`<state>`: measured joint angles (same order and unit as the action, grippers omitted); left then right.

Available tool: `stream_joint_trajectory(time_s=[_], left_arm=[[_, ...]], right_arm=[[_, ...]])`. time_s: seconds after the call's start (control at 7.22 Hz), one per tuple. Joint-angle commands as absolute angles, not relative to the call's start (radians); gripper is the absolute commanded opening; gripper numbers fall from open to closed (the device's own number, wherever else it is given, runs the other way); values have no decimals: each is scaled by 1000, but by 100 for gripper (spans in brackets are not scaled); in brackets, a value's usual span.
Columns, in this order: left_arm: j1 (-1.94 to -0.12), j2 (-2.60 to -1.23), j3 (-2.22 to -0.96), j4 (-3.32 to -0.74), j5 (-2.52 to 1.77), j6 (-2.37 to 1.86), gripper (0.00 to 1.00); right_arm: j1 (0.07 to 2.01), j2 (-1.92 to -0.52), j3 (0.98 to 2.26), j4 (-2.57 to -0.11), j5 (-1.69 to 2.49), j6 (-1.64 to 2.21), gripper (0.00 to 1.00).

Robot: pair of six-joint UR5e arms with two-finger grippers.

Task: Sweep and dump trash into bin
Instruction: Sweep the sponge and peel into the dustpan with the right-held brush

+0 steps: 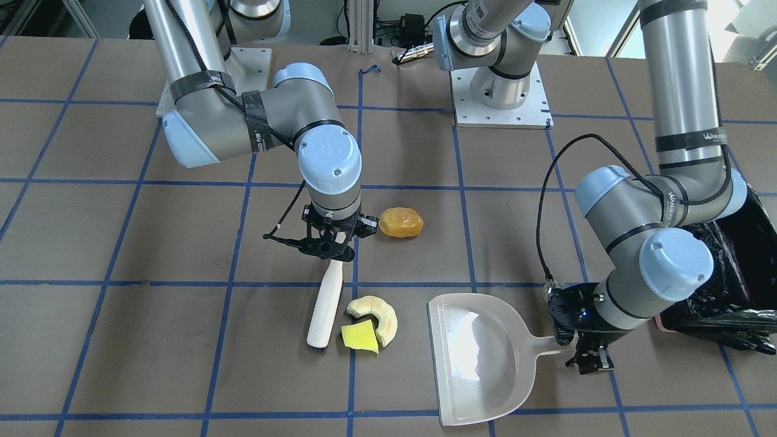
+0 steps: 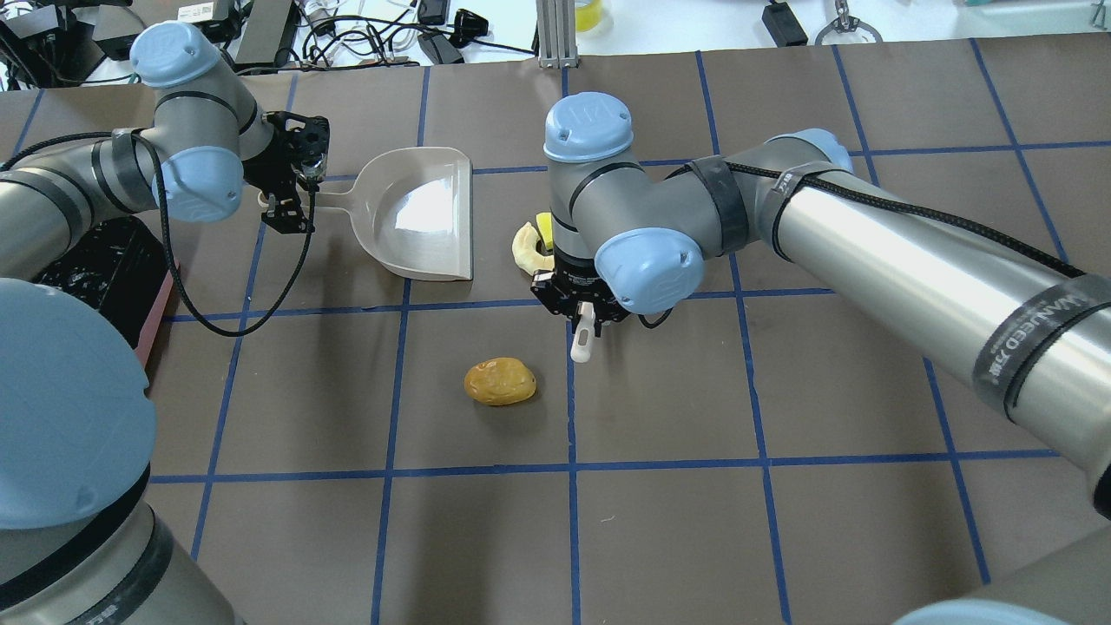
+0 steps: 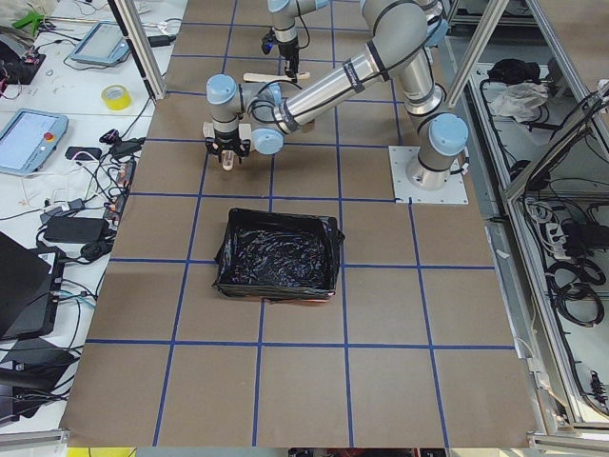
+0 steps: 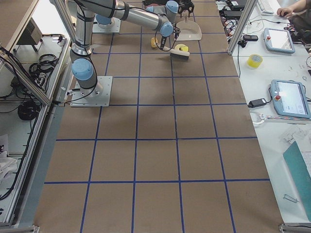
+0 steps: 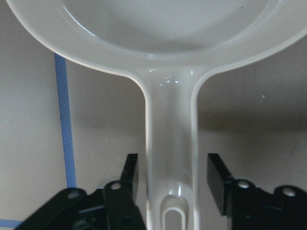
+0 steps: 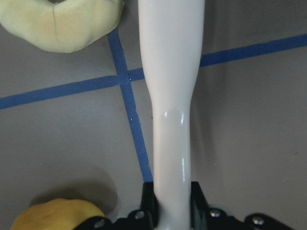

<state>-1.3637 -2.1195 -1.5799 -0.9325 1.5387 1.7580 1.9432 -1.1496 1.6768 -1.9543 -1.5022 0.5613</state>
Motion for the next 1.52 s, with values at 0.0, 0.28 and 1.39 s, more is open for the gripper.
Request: stream_joint_trajectory(time_s=[0.0,0.28,1.39], left_arm=[[-1364,-2115,-1582,-933,1537,1756,61],[-1367,-2105,-1582,-937,1539,1750,43],[-1367,-2098,-1586,-942,1540,1759,1]], right_arm=[[1962,-1144,1672,-1959,-1502,569,0],[1963,-1146,1674,-1956,-1502,571,0],[2029,-1034,1525,-1954,-1494,759,0]])
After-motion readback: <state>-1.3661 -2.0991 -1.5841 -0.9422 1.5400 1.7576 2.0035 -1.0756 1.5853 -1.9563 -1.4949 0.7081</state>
